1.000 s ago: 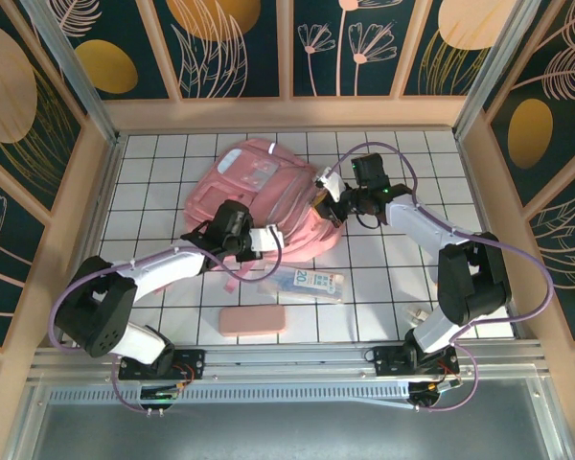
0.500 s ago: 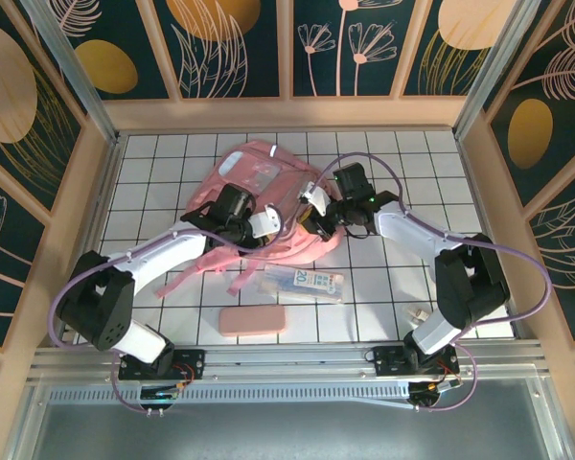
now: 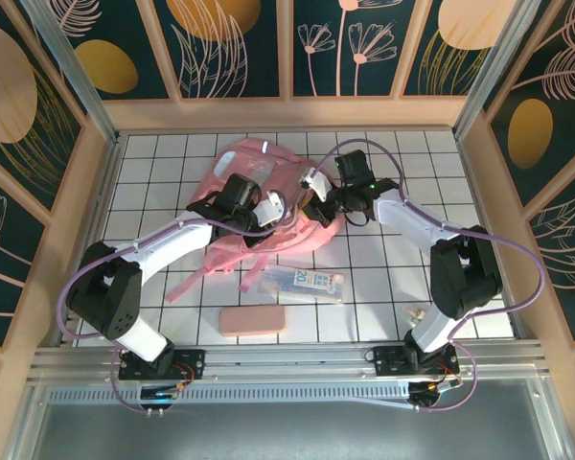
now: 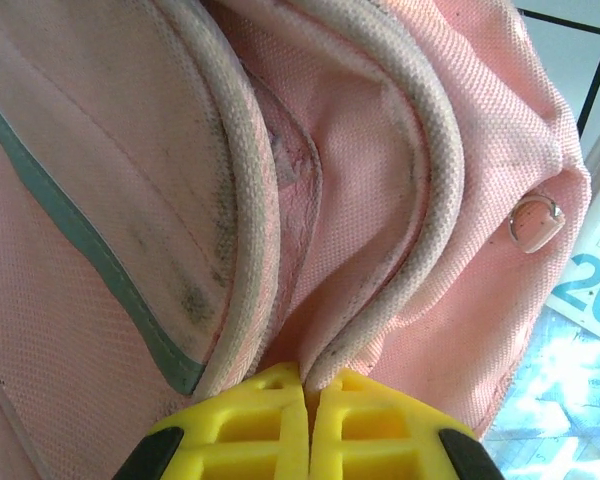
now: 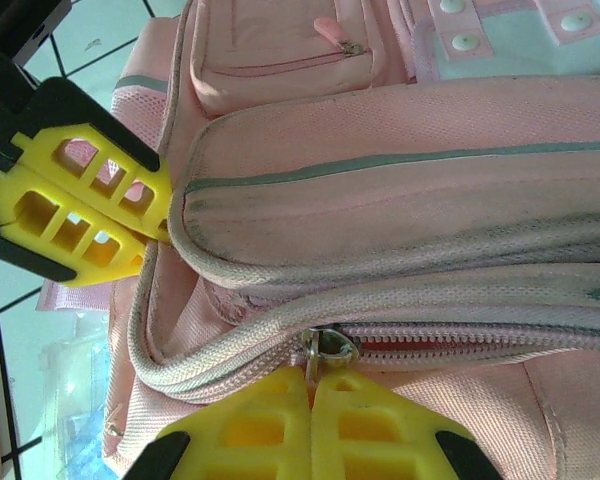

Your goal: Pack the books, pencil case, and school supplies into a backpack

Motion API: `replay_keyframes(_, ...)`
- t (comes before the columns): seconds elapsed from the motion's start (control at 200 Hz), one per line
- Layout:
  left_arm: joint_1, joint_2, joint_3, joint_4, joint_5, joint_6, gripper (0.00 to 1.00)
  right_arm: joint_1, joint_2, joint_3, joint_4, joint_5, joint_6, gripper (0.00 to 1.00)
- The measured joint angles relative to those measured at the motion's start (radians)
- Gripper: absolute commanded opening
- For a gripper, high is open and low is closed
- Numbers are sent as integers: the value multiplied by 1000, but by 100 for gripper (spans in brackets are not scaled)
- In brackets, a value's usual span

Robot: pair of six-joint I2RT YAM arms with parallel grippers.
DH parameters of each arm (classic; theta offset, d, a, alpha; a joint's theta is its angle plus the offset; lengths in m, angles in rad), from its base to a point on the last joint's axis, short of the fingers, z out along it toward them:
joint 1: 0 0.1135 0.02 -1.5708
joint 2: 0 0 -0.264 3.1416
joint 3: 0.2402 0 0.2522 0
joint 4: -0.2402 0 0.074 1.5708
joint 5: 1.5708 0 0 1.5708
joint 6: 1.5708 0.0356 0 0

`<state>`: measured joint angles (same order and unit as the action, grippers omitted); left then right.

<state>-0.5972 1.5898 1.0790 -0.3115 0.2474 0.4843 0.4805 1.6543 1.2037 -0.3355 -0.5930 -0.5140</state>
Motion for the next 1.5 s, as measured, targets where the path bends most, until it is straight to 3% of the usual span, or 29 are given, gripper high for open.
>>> replay_keyframes(0.225, 16, -10, -17, 64, 19, -42, 0, -20, -57, -39, -57, 91, -108, 0)
replay_keyframes(0.58, 19, -3, -3, 106, 40, -162, 0, 63, -69, -5, -164, 129, -208, 0)
replay_keyframes(0.851, 42, 31, 0, 128, 151, -348, 0, 91, 2, 6, -115, 26, 7, 0)
replay_keyframes(1.061, 78, 47, -8, 119, 164, -437, 0, 158, 55, -10, -3, 88, 224, 0)
replay_keyframes(1.116, 79, 48, -8, 115, 164, -446, 0, 166, 48, -50, 59, 93, 280, 15)
replay_keyframes(1.201, 79, 50, -8, 123, 171, -444, 0, 166, 27, -111, 142, 66, 341, 30)
replay_keyframes(1.326, 77, 49, -7, 164, 209, -435, 0, 148, -32, -167, 207, 29, 402, 35)
replay_keyframes(1.366, 73, 48, -7, 191, 228, -433, 0, 134, -60, -180, 217, 34, 431, 60)
replay_keyframes(1.381, 70, 48, -7, 201, 236, -432, 0, 129, -70, -185, 222, 36, 430, 87)
replay_keyframes(1.391, 67, 47, -7, 208, 240, -430, 0, 125, -80, -188, 219, 48, 449, 96)
replay_keyframes(1.501, 54, 43, -7, 267, 267, -406, 0, 110, -180, -195, 200, 198, 507, 99)
